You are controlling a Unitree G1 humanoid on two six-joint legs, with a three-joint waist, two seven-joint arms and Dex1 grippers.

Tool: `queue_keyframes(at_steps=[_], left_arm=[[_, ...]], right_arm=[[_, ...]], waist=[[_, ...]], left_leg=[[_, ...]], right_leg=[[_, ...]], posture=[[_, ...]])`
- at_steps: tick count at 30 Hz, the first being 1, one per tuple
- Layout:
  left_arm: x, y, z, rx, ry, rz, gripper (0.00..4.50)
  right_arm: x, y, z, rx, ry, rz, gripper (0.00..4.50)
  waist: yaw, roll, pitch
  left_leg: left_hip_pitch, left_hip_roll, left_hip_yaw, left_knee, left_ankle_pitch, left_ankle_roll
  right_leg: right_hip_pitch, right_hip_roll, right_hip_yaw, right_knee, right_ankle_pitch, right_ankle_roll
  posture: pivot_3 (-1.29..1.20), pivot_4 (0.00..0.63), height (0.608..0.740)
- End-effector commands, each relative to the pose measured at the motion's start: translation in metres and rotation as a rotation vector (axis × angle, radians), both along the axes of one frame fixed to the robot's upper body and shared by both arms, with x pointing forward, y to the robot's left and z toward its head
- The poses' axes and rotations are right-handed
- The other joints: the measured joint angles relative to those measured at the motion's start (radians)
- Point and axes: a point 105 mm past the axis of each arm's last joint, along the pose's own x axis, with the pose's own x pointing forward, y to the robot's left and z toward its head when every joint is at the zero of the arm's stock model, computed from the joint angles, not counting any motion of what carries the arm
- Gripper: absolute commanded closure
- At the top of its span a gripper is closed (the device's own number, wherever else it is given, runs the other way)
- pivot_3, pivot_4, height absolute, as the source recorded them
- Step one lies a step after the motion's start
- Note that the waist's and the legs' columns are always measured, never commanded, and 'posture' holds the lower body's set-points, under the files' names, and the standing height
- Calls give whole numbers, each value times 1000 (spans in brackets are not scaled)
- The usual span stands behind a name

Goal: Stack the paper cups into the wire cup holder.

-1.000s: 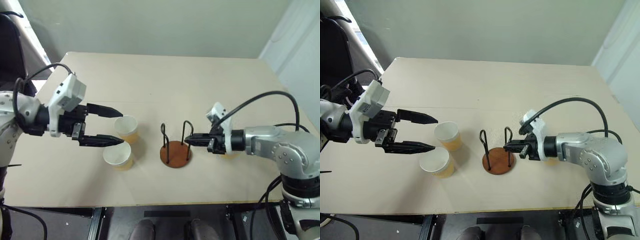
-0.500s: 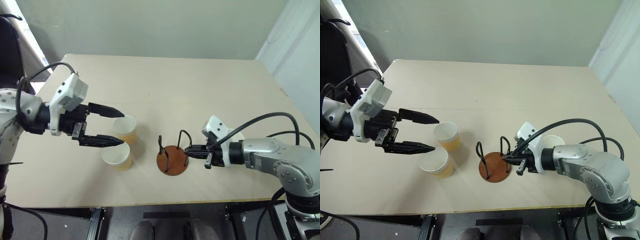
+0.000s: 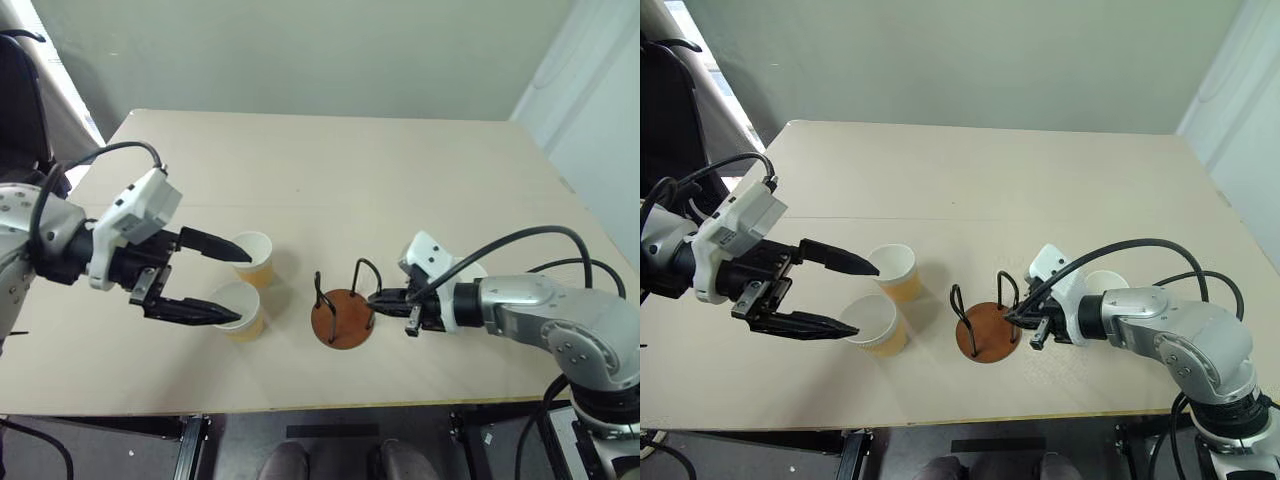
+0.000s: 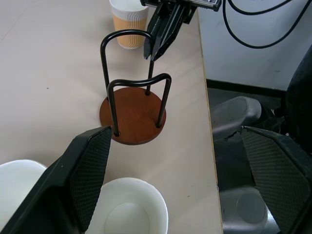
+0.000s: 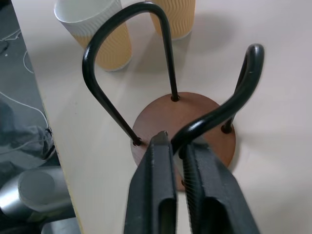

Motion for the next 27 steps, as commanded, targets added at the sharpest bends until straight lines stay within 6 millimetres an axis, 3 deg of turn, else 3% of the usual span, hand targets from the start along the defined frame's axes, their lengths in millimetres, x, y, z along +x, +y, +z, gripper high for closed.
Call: queue_keyframes(at_steps=[1,5,8,12,14,18,23,27], left_arm=[[-3,-3,5,19,-35,-23,0],[-2,-4,5,21,-35,-32,0],[2,-5,4,22,-38,-35,0],[6,-3,5,23,-44,-34,0],[8,-3,5,23,-47,-35,0],[8,-8,3,10,-42,-55,0],[9,-9,2,11,-39,-65,0],[6,-8,5,17,-40,-64,0]], right_arm=[[-1,-1,4,-9,-9,12,2983],[0,-7,15,-28,-47,8,1545],[1,-21,45,-46,-114,8,524],[-3,-39,102,4,-206,8,524],[-9,-48,116,-11,-231,4,524],[-16,-85,97,-185,-187,-93,524],[-5,-106,58,-319,-142,-118,524],[6,-111,46,-352,-159,-112,524]], waist=[[0,0,0],[1,0,0],[2,1,1],[4,1,1],[5,1,1],[21,1,1],[18,1,1],[12,2,1]], left_leg=[[-1,0,0,0,0,0],[-7,0,0,0,0,-1],[-9,0,0,0,0,-1],[-9,0,0,-1,0,-1],[-9,0,0,-2,0,-1],[-9,2,-2,-5,-1,-2],[-8,2,1,-5,-1,-2],[-7,4,2,-2,-1,-2]], right_leg=[[-1,0,0,0,0,0],[-7,0,0,0,0,0],[-8,0,0,-1,0,0],[-8,0,0,-1,0,0],[-9,0,0,-1,-1,-1],[-8,0,-1,-2,-1,-2],[-9,-1,1,-2,-1,-2],[-9,0,1,0,-1,-2]], posture=[[0,150,740],[0,150,740],[0,150,740],[0,150,740],[0,150,740],[0,150,740],[0,150,740],[0,150,740]])
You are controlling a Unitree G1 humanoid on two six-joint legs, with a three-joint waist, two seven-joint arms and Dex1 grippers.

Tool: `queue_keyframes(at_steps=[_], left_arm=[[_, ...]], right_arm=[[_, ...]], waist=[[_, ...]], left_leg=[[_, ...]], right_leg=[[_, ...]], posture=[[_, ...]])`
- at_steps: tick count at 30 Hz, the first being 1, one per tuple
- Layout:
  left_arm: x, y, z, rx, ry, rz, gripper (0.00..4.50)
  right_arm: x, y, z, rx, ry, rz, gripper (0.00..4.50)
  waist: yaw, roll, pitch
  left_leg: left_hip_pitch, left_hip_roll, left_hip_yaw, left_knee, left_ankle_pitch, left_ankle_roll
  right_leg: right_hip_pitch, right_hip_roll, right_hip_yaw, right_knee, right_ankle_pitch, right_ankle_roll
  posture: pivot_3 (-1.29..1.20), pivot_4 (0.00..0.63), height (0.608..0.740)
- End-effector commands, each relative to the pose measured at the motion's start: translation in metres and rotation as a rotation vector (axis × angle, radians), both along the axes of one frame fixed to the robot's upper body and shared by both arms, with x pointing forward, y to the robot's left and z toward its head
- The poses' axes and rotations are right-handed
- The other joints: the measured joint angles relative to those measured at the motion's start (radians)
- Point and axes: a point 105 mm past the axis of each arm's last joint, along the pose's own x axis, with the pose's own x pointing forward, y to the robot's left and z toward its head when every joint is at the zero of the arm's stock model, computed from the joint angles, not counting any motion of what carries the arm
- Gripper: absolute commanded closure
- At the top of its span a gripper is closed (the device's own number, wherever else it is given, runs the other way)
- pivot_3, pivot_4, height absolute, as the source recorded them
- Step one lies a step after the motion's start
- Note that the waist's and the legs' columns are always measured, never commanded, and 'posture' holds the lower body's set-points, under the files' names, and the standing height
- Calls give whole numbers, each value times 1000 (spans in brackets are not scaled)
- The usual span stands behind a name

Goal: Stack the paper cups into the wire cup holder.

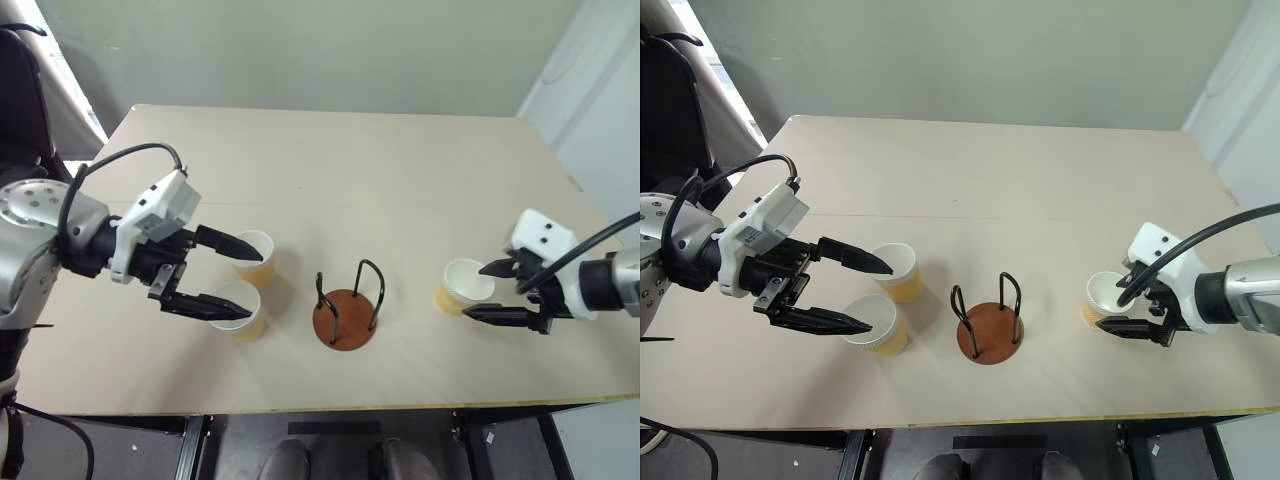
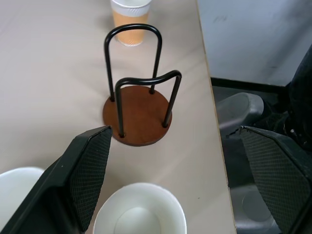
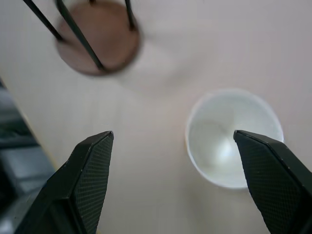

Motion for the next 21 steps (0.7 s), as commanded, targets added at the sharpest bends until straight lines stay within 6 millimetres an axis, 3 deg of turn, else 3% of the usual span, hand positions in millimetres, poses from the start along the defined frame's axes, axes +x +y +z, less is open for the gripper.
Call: queue_keyframes(at_steps=[1,14,17,21], left_arm=[[-6,2,11,10,-38,-11,0],[-16,11,1,-18,-53,116,0],[-15,15,1,-15,-71,135,0],[-15,17,2,-37,-105,144,0]], right_arm=[[8,-1,3,-31,-54,35,524],[16,11,-34,-62,-11,117,524],[18,12,-36,-70,-15,132,1094],[21,13,-35,-76,-24,142,2567]], waist=[[0,0,0],[1,0,0],[2,0,0],[0,0,0]], left_leg=[[0,0,0,0,0,0],[-1,0,0,2,-1,2],[-1,0,0,3,-1,2],[-1,0,0,3,-1,2]], right_leg=[[0,0,0,1,0,0],[0,1,-1,0,0,0],[1,1,-1,0,0,0],[1,1,-1,1,0,0]], posture=[[0,150,740],[0,150,740],[0,150,740],[0,150,740]])
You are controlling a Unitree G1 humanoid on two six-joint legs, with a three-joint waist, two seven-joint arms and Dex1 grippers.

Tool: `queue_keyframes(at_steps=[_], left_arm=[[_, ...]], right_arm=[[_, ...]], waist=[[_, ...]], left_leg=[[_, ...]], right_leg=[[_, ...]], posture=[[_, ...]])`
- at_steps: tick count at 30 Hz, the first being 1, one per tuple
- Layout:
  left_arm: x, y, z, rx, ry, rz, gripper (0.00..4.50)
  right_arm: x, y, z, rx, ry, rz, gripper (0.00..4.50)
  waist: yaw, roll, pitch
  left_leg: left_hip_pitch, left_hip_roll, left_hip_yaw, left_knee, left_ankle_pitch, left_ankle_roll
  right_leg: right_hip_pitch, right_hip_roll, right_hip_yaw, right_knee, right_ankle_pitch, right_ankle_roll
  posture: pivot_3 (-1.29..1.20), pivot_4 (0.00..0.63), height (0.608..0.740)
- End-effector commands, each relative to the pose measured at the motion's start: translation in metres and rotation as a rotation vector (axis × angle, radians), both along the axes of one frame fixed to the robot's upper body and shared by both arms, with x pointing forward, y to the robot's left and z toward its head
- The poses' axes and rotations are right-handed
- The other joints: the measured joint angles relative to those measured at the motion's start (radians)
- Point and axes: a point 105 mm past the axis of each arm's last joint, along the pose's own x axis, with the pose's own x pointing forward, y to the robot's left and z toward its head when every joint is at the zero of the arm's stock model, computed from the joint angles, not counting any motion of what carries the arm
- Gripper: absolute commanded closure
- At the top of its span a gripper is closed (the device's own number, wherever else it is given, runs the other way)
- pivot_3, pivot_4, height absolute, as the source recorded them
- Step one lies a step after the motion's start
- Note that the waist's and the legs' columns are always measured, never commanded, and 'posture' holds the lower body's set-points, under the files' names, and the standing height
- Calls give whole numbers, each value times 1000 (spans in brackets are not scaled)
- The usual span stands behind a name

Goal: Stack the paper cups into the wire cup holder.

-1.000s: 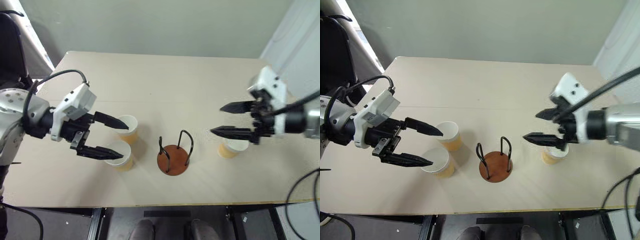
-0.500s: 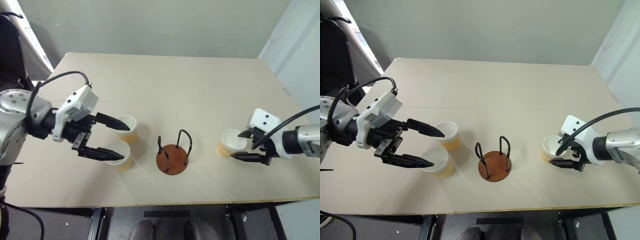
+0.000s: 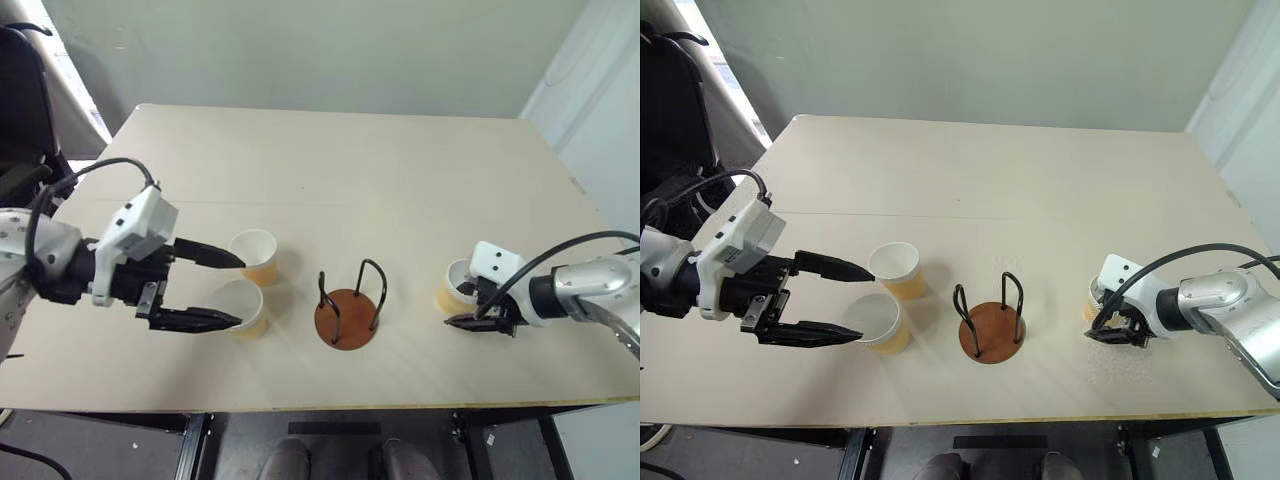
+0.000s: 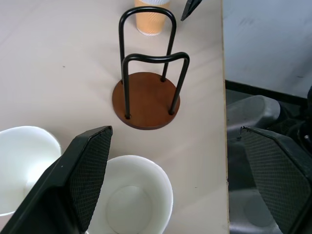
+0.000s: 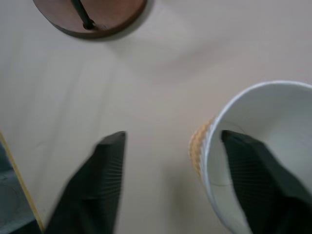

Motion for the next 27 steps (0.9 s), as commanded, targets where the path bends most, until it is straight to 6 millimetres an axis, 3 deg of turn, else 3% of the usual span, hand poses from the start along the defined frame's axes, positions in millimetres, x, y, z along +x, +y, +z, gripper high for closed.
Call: queue_keyframes(at_steps=[1,5,8,14,18,22,27], left_arm=[[-2,0,9,-11,-80,-4,0],[-1,1,10,-26,-95,5,0],[-1,2,10,-24,-95,9,0],[5,8,13,-9,-110,43,0],[7,8,13,-6,-111,45,0],[9,6,11,-7,-112,39,0],[9,6,11,-6,-119,47,0]], right_arm=[[1,4,9,-6,-35,44,2915],[-8,7,13,10,-7,91,4440],[-11,6,32,22,-32,126,4475],[-41,24,126,157,-182,360,4475],[-51,57,160,235,-297,524,4475],[-45,105,150,276,-304,665,4475],[-32,117,119,193,-264,673,4475]], waist=[[0,0,0],[0,0,0],[1,0,0],[-1,1,0],[-9,0,0],[-18,0,0],[-8,0,0]], left_leg=[[0,0,0,0,0,0],[0,0,0,0,0,0],[0,0,0,0,0,0],[0,0,1,-1,0,-1],[1,1,0,-1,-1,-2],[3,2,1,0,0,-2],[0,2,-3,1,0,-2]], right_leg=[[0,0,0,0,0,0],[0,0,0,0,0,0],[0,0,0,0,0,0],[-1,2,1,0,0,0],[-1,4,0,0,-1,-2],[0,5,1,2,-1,-2],[0,4,-2,0,-1,-3]], posture=[[0,150,740],[0,150,740],[0,150,740],[0,150,740],[0,150,740],[0,150,740],[0,150,740]])
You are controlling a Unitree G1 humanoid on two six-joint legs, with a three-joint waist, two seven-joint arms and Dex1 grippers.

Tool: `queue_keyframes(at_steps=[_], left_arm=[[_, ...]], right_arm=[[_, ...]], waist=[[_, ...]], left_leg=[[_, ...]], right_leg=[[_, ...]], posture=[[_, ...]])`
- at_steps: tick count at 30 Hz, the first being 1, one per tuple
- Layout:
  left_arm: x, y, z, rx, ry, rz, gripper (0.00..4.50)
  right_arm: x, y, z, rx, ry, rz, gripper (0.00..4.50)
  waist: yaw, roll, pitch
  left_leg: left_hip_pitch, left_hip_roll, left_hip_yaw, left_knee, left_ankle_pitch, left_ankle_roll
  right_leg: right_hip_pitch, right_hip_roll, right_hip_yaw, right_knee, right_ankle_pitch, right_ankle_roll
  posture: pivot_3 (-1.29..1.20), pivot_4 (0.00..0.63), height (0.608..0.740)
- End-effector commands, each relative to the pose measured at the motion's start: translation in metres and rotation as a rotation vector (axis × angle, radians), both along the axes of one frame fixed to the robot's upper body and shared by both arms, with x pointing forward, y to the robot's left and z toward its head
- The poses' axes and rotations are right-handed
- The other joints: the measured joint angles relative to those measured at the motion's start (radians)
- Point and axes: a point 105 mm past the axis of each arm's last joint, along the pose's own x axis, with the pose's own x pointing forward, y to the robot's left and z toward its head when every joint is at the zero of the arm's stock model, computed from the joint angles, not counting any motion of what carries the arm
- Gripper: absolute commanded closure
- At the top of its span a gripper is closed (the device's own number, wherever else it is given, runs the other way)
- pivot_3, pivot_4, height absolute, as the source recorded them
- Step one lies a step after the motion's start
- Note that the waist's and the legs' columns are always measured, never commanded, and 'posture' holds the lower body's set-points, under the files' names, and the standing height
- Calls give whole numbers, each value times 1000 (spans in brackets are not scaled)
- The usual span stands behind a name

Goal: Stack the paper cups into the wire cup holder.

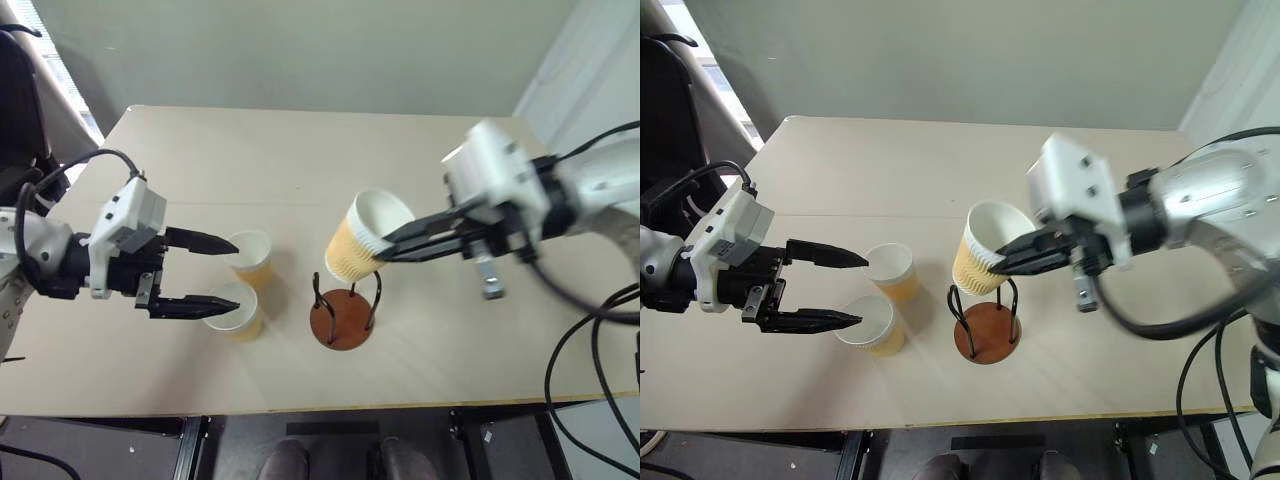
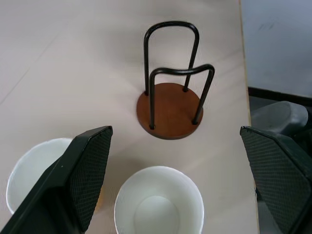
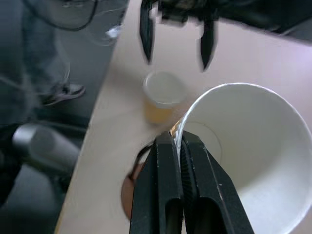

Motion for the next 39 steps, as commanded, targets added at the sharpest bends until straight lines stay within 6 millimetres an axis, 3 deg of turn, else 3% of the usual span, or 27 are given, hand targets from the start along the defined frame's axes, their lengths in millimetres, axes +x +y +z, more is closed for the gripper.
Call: queue_keyframes(at_steps=[1,5,16,19,25,28,30,33,35,39], left_arm=[[-2,-1,8,12,-44,2,0],[-4,0,6,13,-43,11,0],[-5,2,6,22,-18,30,0],[-6,2,6,30,-14,31,0],[-4,7,5,55,1,45,0],[2,18,-1,119,13,90,0],[10,29,-5,169,19,158,0],[20,51,-14,289,46,256,0],[24,55,-17,314,55,261,0],[28,53,-22,322,91,245,0]], right_arm=[[5,3,-6,-24,-41,-9,4475],[5,4,-19,-57,-24,-1,4475],[3,10,-30,-82,-9,27,4475],[4,11,-33,-91,-4,19,3885],[6,10,-35,-89,0,2,1825],[10,-4,-31,-40,40,-71,734],[21,-28,-19,75,72,-186,47],[5,-72,3,325,198,-204,47],[-11,-98,6,394,234,-215,47],[-29,-120,-3,371,277,-304,47]], waist=[[3,0,0],[2,0,0],[1,0,0],[1,0,0],[1,0,0],[2,0,0],[7,-1,0],[21,-2,0],[28,-2,0],[32,-2,0]], left_leg=[[0,0,0,0,0,0],[-1,-1,1,-1,0,0],[0,-1,1,0,0,0],[0,-1,1,0,0,0],[0,-1,1,0,0,0],[0,-1,1,-1,0,0],[0,-1,1,-1,0,0],[0,-2,1,0,0,0],[0,-2,1,-1,0,0],[0,-2,2,-3,-1,-2]], right_leg=[[0,-1,0,-1,0,0],[0,-1,0,-1,0,0],[0,-1,0,0,0,0],[0,-1,0,0,0,0],[0,-1,0,0,0,0],[0,-1,0,0,0,0],[0,-1,0,0,0,0],[1,-2,1,-1,0,0],[1,-2,1,-2,0,-1],[0,-2,1,-1,-2,-4]], posture=[[0,150,740],[0,150,740],[0,150,740],[0,150,740],[0,150,740],[0,150,740],[0,150,740],[0,150,740],[0,150,740],[0,150,740]])
